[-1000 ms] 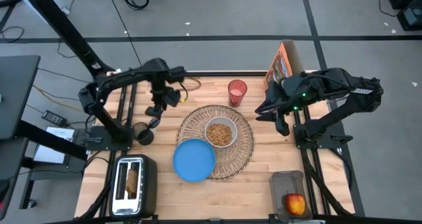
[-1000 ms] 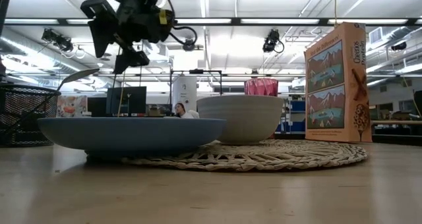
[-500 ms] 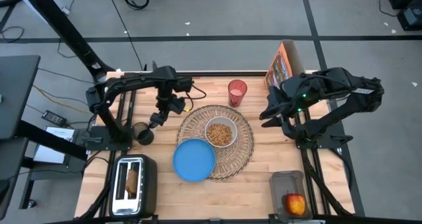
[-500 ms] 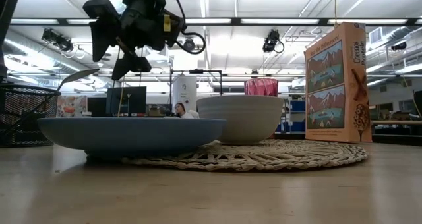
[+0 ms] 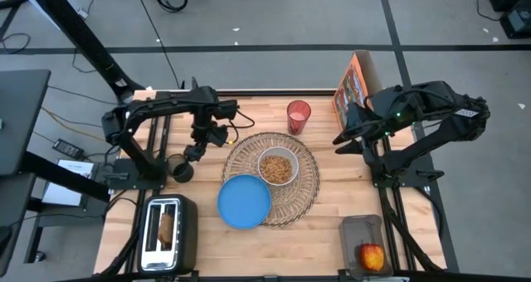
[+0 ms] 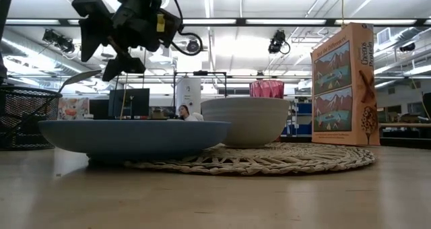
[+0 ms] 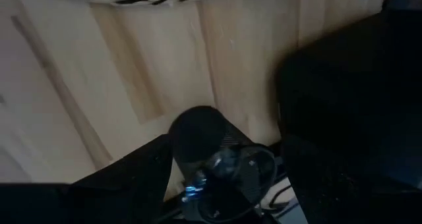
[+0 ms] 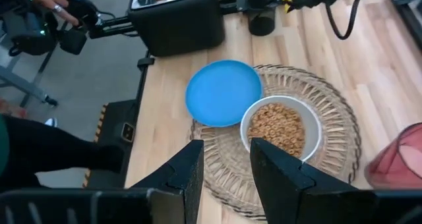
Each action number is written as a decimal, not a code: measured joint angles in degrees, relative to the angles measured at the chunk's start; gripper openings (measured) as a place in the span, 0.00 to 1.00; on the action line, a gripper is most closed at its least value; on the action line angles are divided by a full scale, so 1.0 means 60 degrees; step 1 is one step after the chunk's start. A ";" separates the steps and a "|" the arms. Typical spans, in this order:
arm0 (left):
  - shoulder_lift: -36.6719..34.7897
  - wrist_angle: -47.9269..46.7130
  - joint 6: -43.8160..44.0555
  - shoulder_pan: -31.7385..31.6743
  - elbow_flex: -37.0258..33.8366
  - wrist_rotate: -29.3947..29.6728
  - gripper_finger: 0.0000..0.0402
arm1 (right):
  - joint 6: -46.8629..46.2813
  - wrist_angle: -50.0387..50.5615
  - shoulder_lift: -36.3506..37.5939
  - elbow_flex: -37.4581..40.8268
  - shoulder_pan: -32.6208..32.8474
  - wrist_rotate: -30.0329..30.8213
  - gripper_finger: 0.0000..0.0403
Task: Arrange a breakfast setting
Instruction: Put the spoon on the right side of the white bowl
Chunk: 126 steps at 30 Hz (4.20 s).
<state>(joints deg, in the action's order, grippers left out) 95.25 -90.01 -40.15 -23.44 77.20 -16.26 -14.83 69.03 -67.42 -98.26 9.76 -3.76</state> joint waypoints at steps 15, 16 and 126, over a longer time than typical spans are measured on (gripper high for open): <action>-0.0375 0.0020 0.0358 -0.0297 -0.1305 -0.0227 0.69 | -0.0093 -0.0071 -0.0007 0.0000 -0.0007 0.0224 0.33; -0.0427 0.0008 0.0385 -0.0310 -0.1295 -0.0236 0.68 | -0.0033 -0.0071 -0.0007 0.0000 -0.0007 0.0310 0.33; -0.4836 -0.0008 0.4138 0.0198 0.2914 -0.1447 0.04 | 0.0986 -0.3216 -0.0477 0.0435 -0.0384 0.1981 0.44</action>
<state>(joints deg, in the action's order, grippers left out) 66.24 -90.06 -15.32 -22.25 94.68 -24.95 -8.91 49.73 -70.28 -95.65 7.46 8.13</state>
